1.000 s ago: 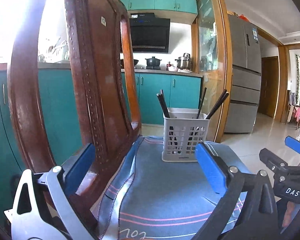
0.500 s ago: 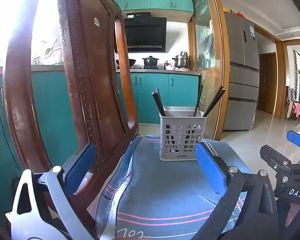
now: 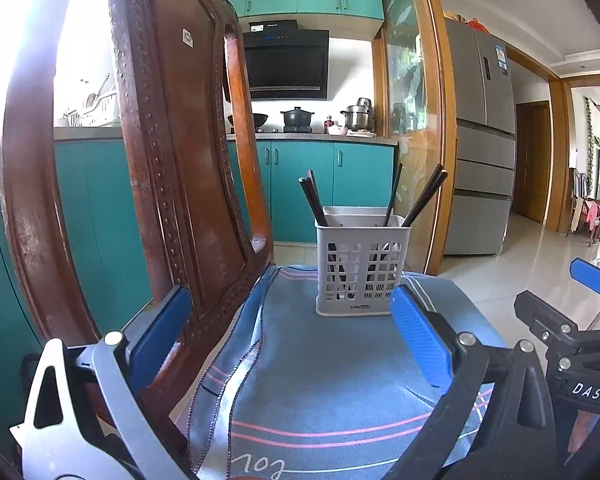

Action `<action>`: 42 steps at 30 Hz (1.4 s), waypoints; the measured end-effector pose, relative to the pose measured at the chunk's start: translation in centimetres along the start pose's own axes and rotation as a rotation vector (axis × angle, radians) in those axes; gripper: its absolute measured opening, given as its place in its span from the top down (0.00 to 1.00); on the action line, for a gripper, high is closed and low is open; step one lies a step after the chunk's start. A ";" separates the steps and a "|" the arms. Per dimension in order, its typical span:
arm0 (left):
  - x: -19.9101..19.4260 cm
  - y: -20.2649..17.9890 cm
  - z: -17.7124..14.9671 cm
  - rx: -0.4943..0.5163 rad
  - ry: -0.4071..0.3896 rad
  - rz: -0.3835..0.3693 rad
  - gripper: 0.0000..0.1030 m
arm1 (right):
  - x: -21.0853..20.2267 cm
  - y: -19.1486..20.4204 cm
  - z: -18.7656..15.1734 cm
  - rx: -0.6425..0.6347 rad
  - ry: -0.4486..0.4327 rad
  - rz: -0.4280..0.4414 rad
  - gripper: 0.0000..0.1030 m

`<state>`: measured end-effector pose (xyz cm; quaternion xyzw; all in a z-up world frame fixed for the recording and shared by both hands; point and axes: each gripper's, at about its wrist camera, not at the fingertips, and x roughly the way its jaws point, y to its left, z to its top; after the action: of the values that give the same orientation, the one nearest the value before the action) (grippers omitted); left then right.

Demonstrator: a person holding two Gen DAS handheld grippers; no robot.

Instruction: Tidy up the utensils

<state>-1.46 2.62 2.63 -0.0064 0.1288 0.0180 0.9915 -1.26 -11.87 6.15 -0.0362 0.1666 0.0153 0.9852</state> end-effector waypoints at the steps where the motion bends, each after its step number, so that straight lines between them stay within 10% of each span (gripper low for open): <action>1: 0.0 -0.1 0.0 0.000 0.000 0.000 0.03 | 0.0 0.0 0.0 -0.001 0.000 0.000 0.03; 42: 0.6 -1.4 -0.5 0.023 0.029 -0.008 0.03 | 0.7 -1.6 -0.8 0.030 0.036 0.016 0.03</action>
<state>-0.97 1.24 2.05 0.0044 0.1433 0.0122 0.9896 -0.84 -13.53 5.26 -0.0204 0.1847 0.0200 0.9824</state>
